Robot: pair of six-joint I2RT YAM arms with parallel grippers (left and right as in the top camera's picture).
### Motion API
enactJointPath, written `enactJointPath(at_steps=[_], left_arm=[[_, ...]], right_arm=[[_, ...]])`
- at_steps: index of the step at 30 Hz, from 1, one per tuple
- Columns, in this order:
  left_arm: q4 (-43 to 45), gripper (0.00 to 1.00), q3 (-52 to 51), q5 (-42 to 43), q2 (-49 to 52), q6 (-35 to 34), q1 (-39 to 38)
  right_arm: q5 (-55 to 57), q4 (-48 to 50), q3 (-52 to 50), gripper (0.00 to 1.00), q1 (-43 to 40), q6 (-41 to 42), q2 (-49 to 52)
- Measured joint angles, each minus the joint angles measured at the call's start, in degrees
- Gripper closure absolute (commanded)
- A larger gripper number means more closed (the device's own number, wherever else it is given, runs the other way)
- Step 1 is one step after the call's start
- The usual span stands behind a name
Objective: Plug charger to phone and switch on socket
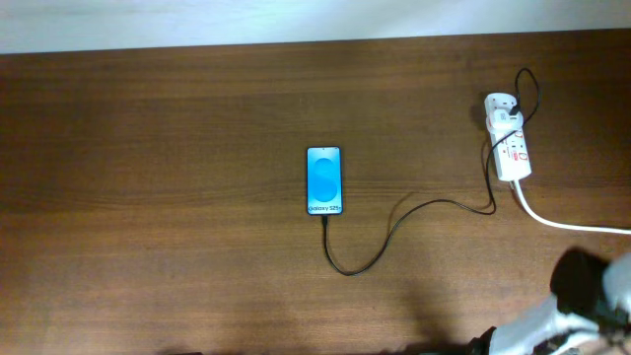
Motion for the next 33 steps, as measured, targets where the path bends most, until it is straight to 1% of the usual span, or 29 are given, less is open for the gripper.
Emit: enactJointPath(at_steps=[1, 3, 4, 6, 8, 12, 14, 15, 18, 20, 21, 22, 24, 25, 26, 27, 28, 29, 33], left_arm=[[0.0, 0.01, 0.0, 0.0, 0.0, 0.0, 0.0], [0.0, 0.01, 0.0, 0.0, 0.0, 0.0, 0.0], [0.0, 0.01, 0.0, 0.0, 0.0, 0.0, 0.0], [0.0, 0.01, 0.0, 0.0, 0.0, 0.0, 0.0], [0.0, 0.01, 0.0, 0.0, 0.0, 0.0, 0.0], [0.0, 0.01, 0.0, 0.0, 0.0, 0.0, 0.0], [3.2, 0.01, -0.2, -0.6, 0.0, 0.0, 0.0], [4.1, 0.01, -0.7, -0.8, 0.0, 0.0, 0.0], [7.0, 0.01, -5.7, -0.8, 0.0, 0.0, 0.0], [19.6, 0.01, -14.7, 1.2, 0.1, 0.0, 0.0], [23.4, 0.01, -20.1, 2.4, 0.1, 0.0, 0.0], [26.7, 0.01, -23.1, 2.9, 0.2, 0.0, 0.0], [37.0, 0.01, -32.5, 4.9, 0.0, 0.0, 0.0], [39.0, 0.01, -35.3, 5.7, 0.1, 0.0, 0.0], [47.0, 0.01, -42.7, 7.6, 0.1, 0.0, 0.0], [51.6, 0.01, -48.5, 9.4, 0.5, 0.0, 0.0], [58.8, 0.01, -54.0, 10.4, 0.3, 0.0, 0.0], [62.2, 0.01, -57.4, 10.9, 0.5, 0.0, 0.0], [82.8, 0.01, -76.2, 13.7, 0.4, 0.0, 0.0]], right_arm=[[-3.7, 4.5, 0.5, 0.96, 0.3, 0.0, -3.5], [-9.8, 8.8, 0.8, 0.95, 1.3, 0.0, -8.6], [-11.0, 8.9, 0.8, 0.94, 1.4, 0.1, -9.3], [-15.3, 8.9, 0.8, 0.87, 1.1, 0.1, -10.1], [-18.6, 8.9, 0.4, 0.83, 1.0, 0.2, -9.5], [-20.4, 8.7, 0.2, 0.80, 1.0, 0.3, -9.0], [-20.7, 8.1, 0.2, 0.79, 1.0, 0.3, -9.2], [-20.7, 8.0, 0.2, 0.77, 1.0, 0.3, -9.2], [-20.7, 7.7, 0.2, 0.75, 1.0, 0.3, -9.4], [-20.9, 7.6, 0.2, 0.74, 1.0, 0.3, -9.7], [-21.0, 7.5, 0.2, 0.74, 1.0, 0.3, -9.8], [-21.0, 7.5, 0.2, 0.74, 1.0, 0.3, -9.9], [-21.1, 7.3, 0.2, 0.73, 1.0, 0.3, -10.0], [-21.1, 7.2, 0.2, 0.73, 1.0, 0.3, -10.0], [-21.1, 7.1, 0.1, 0.73, 1.0, 0.3, -10.0], [-21.1, 6.9, 0.1, 0.73, 1.0, 0.3, -10.0], [-21.1, 6.4, 0.1, 0.73, 1.0, 0.3, -10.0], [-21.1, 6.4, 0.1, 0.73, 1.0, 0.3, -10.1], [-21.1, 6.3, 0.1, 0.73, 1.0, 0.3, -10.1]])
